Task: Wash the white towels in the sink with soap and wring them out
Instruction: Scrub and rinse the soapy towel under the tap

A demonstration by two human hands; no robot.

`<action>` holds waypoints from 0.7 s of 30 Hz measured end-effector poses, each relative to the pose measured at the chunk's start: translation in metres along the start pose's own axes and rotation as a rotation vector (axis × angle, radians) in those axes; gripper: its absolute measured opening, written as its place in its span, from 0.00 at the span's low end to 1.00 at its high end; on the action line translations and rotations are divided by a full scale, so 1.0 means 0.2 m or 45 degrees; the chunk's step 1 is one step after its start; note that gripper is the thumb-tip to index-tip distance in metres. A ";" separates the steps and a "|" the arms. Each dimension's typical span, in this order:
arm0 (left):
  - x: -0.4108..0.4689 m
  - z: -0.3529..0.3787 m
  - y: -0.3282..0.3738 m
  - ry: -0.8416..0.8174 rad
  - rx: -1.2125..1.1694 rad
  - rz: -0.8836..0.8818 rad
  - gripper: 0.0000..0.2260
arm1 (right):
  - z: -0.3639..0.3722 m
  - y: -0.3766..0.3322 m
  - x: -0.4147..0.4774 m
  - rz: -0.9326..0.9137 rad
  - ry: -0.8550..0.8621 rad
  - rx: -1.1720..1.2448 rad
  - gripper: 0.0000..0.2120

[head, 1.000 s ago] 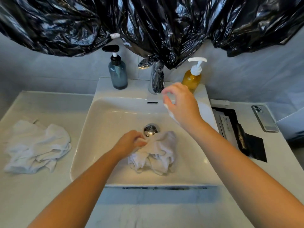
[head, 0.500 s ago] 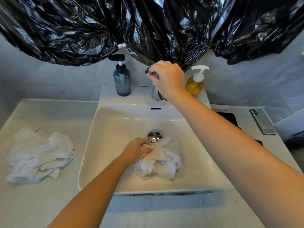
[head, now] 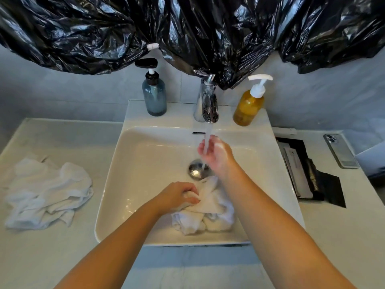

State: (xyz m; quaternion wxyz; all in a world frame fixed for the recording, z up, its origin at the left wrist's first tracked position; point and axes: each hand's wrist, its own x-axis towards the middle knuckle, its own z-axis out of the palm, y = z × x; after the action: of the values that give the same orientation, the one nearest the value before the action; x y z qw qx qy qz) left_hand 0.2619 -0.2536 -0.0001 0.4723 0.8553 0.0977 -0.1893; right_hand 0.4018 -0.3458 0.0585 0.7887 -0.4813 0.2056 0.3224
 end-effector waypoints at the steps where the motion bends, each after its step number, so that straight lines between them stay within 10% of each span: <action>1: -0.01 0.01 0.00 -0.018 -0.001 0.010 0.04 | 0.03 0.01 0.04 0.104 -0.044 0.050 0.15; 10: 0.05 -0.08 0.08 -0.213 -0.095 -0.127 0.04 | 0.13 -0.01 0.13 -0.101 -0.087 -0.589 0.06; 15: 0.27 -0.14 0.27 0.280 -0.414 -0.295 0.11 | -0.03 -0.10 0.12 -0.251 0.051 -0.900 0.17; 21: 0.53 -0.11 0.48 0.405 -0.848 -0.449 0.16 | -0.40 -0.17 0.01 -0.233 -0.137 -1.339 0.10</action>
State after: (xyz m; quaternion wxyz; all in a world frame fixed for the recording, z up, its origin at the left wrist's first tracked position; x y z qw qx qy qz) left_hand 0.3969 -0.2875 0.0407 0.6626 0.6444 0.3708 -0.0907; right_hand 0.4255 -0.4266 0.0422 0.4756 -0.8102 -0.0672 0.3361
